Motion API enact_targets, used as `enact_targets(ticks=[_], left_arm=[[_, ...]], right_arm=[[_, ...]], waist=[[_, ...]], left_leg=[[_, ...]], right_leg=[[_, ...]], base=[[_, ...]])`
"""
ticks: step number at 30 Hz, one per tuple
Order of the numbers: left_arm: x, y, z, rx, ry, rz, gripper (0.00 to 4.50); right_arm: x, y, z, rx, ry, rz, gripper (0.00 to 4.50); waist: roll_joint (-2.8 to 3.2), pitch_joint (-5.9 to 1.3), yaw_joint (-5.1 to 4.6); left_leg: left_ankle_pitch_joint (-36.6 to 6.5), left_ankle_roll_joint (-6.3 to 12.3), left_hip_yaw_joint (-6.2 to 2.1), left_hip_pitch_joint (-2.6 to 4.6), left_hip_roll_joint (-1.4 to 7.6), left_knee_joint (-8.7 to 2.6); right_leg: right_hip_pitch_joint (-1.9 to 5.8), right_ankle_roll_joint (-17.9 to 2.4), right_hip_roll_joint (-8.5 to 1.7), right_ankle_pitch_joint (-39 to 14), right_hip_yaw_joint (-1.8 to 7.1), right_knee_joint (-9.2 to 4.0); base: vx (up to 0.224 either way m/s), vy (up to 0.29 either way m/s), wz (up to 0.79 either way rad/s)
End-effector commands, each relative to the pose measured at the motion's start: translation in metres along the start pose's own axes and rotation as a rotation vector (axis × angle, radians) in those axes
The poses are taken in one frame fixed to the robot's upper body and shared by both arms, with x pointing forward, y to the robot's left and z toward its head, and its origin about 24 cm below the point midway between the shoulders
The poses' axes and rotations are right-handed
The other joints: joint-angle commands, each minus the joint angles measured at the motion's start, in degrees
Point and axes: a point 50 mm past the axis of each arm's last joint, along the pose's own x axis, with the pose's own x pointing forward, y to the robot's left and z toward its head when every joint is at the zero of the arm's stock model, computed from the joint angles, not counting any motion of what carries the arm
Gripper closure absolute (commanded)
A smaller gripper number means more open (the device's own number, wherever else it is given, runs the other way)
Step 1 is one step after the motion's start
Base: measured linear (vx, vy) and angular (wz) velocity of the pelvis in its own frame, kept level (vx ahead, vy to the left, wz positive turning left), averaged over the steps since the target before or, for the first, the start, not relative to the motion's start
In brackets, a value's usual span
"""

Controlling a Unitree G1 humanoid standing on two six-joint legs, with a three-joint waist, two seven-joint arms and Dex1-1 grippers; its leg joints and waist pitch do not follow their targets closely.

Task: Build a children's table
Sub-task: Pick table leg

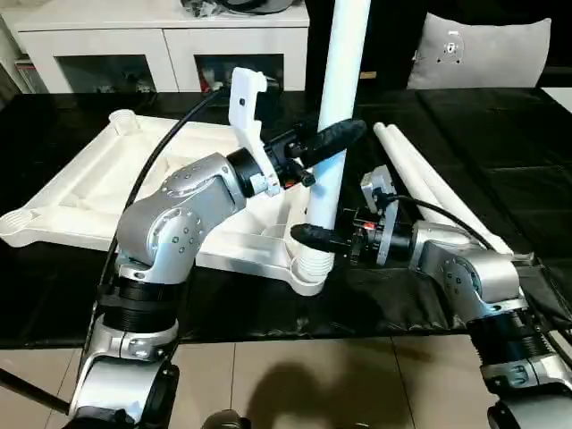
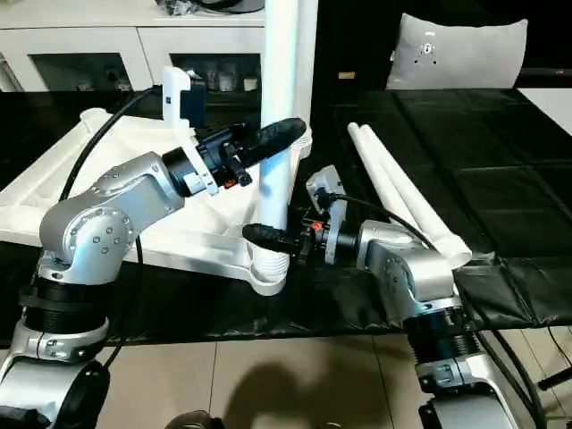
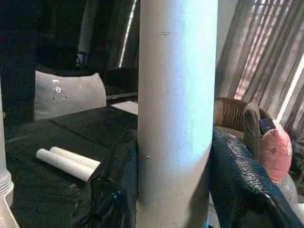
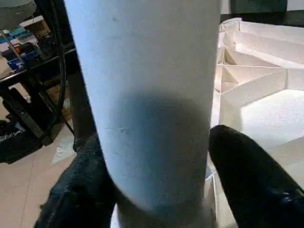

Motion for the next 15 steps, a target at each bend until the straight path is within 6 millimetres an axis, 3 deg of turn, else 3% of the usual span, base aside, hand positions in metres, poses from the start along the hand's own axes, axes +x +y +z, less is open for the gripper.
enact_targets(ticks=[1, 8, 15], left_arm=[[0.0007, -0.0042, 0.0010, 0.032, 0.007, -0.024, 2.73], [0.0017, -0.0054, -0.0003, 0.043, 0.018, -0.034, 2.73], [0.0031, -0.0090, -0.0035, 0.073, 0.052, -0.064, 2.73]], right_arm=[[0.0000, -0.0033, 0.0068, -0.009, -0.010, -0.011, 1.80], [0.0017, -0.0040, 0.0052, -0.003, -0.008, -0.011, 2.40], [0.0028, -0.0063, 0.0035, -0.006, -0.004, -0.020, 2.51]], waist=[[-1.20, -4.42, 0.02], [-1.15, -4.52, 0.07], [-1.21, -4.48, 0.09]], left_leg=[[-4.81, 2.43, -0.37, 0.55, 1.96, -3.31], [-4.16, 2.51, -0.37, 0.51, 1.94, -3.25], [-4.58, 2.30, -0.37, 0.55, 1.96, -3.29]], right_leg=[[3.28, -11.09, -3.94, -9.75, 2.12, -3.74], [3.34, -11.25, -3.95, -8.44, 2.13, -3.56], [3.30, -11.07, -4.00, -9.35, 2.15, -3.62]], base=[[0.000, 0.000, 0.00], [0.000, 0.000, 0.00], [0.000, 0.000, 0.00]])
